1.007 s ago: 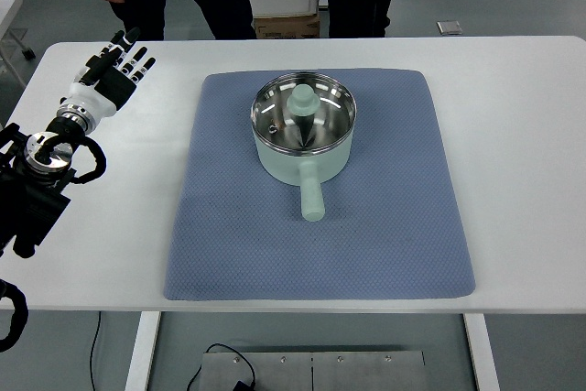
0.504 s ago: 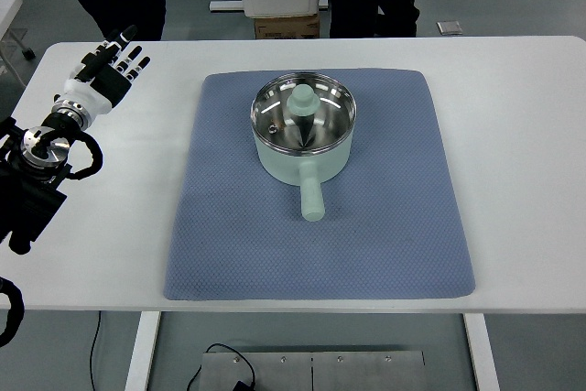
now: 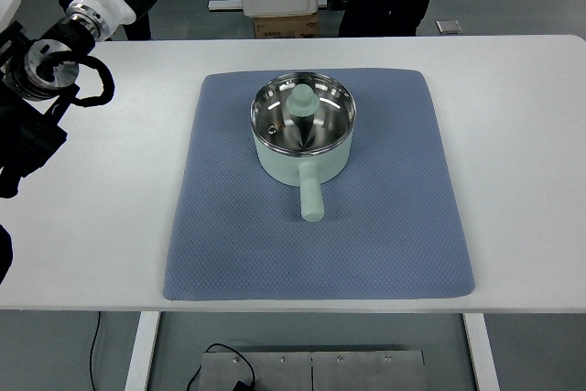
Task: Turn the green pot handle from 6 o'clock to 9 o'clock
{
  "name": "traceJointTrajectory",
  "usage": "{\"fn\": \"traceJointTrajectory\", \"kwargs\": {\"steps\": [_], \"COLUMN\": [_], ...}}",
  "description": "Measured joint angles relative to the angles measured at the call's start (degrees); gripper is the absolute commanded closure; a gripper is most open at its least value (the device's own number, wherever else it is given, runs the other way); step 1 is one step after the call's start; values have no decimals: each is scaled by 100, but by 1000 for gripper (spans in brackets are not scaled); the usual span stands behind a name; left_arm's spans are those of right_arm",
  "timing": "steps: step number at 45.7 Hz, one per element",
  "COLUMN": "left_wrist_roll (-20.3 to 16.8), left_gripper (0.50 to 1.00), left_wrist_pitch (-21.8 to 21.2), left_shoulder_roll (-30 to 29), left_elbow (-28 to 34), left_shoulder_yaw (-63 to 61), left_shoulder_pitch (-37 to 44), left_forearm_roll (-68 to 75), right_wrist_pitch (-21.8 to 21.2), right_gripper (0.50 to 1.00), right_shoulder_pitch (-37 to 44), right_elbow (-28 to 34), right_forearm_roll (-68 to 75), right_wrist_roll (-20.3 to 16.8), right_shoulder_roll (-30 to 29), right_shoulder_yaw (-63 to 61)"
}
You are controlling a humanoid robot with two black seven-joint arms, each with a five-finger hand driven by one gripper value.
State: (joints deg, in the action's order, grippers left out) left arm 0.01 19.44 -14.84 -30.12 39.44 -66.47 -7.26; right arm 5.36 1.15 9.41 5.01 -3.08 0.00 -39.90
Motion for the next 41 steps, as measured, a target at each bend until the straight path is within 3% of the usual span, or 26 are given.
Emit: {"fn": "traceJointTrajectory", "kwargs": {"steps": [14, 21, 28, 34, 41], "left_wrist_roll": [1, 48, 72, 93, 538], "left_gripper": [500, 500, 500, 500, 500], "left_wrist_pitch": [92, 454, 865, 1493, 1557], "left_shoulder_roll": [43, 49, 61, 69, 70], "left_elbow": [-1864, -2527, -2907, -2991, -3018], "left_shoulder_yaw": [-1493, -2126, -2679, -3250, -3620], "left_shoulder_pitch": [-623, -933, -1075, -1196, -1311], "left_forearm_roll": [295, 738, 1204, 1526, 1554], "right_wrist_pitch": [0, -1, 1, 1, -1], "right_gripper": [500, 500, 500, 500, 500], "right_shoulder_pitch": [-1, -1, -2, -2, -1], "right_elbow": [0, 2, -1, -1, 0], "right_forearm_roll": [0, 0, 0, 0, 0], "right_wrist_roll": [0, 0, 0, 0, 0], "right_shoulder_roll": [0, -2, 0, 0, 0], "right_shoulder_yaw": [0, 0, 0, 0, 0]}}
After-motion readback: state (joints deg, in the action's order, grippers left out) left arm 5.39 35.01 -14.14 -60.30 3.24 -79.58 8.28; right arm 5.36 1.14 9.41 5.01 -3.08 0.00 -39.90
